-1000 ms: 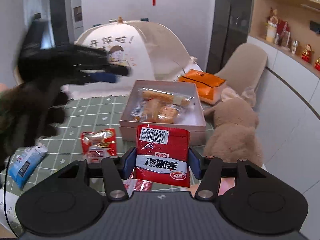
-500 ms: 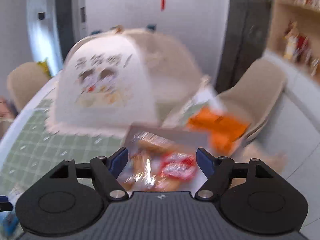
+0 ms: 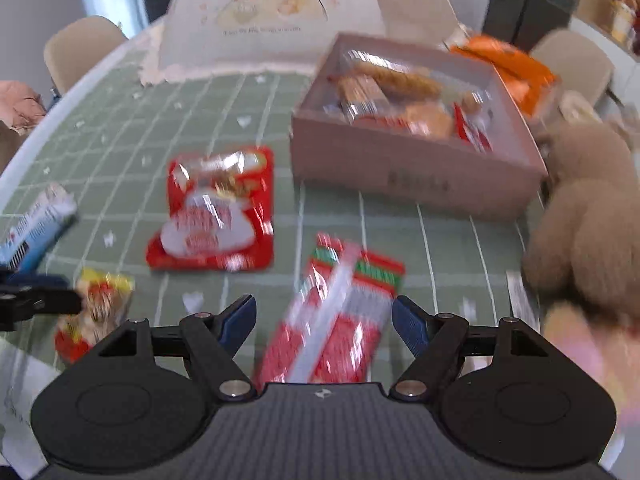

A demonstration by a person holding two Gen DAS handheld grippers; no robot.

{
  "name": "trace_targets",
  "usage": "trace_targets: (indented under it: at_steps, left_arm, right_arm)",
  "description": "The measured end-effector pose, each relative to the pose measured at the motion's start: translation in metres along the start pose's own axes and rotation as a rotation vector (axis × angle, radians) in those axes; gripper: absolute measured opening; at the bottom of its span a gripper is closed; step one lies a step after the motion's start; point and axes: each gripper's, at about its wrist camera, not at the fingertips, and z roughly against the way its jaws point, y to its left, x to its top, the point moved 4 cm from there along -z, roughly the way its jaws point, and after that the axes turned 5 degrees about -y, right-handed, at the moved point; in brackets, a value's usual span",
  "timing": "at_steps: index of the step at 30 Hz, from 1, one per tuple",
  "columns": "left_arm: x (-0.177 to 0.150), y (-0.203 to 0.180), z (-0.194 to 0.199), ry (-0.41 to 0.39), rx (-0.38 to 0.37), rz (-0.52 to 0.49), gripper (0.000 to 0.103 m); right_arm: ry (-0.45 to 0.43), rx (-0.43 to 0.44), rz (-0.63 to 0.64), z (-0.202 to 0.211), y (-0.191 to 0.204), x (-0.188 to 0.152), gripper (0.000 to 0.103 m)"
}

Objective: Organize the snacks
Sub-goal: 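Grasp the yellow egg-ball snack bag with the left tool while the right tool grasps the red sausage strip packet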

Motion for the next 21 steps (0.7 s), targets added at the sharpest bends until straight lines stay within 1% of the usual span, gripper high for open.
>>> trace_targets:
  at_steps: [4,7,9,11,13,14,16,17,18,21]
  left_arm:
    - [0.0,-0.022,-0.01,0.016,-0.062,-0.06,0.045]
    - [0.002,-0.042,-0.018,0.012,-0.06,-0.156,0.047]
    - [0.0,-0.052,-0.018,0.009,-0.058,-0.196,0.048]
    - [-0.002,-0.053,-0.015,-0.011,-0.028,-0.241,0.051]
    - [-0.002,-0.046,-0.009,-0.052,0.039,-0.274,0.051]
    - [0.0,-0.04,-0.006,-0.066,0.071,-0.27,0.051]
    - [0.003,-0.024,0.002,-0.085,0.128,-0.237,0.046]
    - [0.005,-0.017,0.007,-0.092,0.138,-0.217,0.045]
    - [0.006,-0.013,0.012,-0.097,0.126,-0.192,0.045]
    - [0.007,-0.011,0.024,-0.096,0.008,-0.13,0.045]
  right_arm:
    - [0.037,-0.017,-0.059,0.001,-0.012,-0.017,0.076]
    - [0.035,-0.03,-0.053,0.006,-0.014,-0.023,0.076]
    - [0.032,-0.036,-0.036,0.007,-0.011,-0.022,0.077]
    - [0.021,-0.043,-0.009,0.008,-0.008,-0.018,0.077]
    - [0.007,-0.047,0.016,0.009,-0.005,-0.015,0.077]
    - [0.009,-0.044,0.021,0.007,-0.004,-0.013,0.077]
    - [0.015,-0.033,0.017,0.003,-0.002,-0.011,0.077]
    - [0.019,-0.026,0.012,0.001,-0.001,-0.011,0.077]
    - [0.022,-0.019,0.005,0.0,0.001,-0.011,0.077]
    - [0.026,-0.004,-0.009,-0.002,0.004,-0.015,0.077]
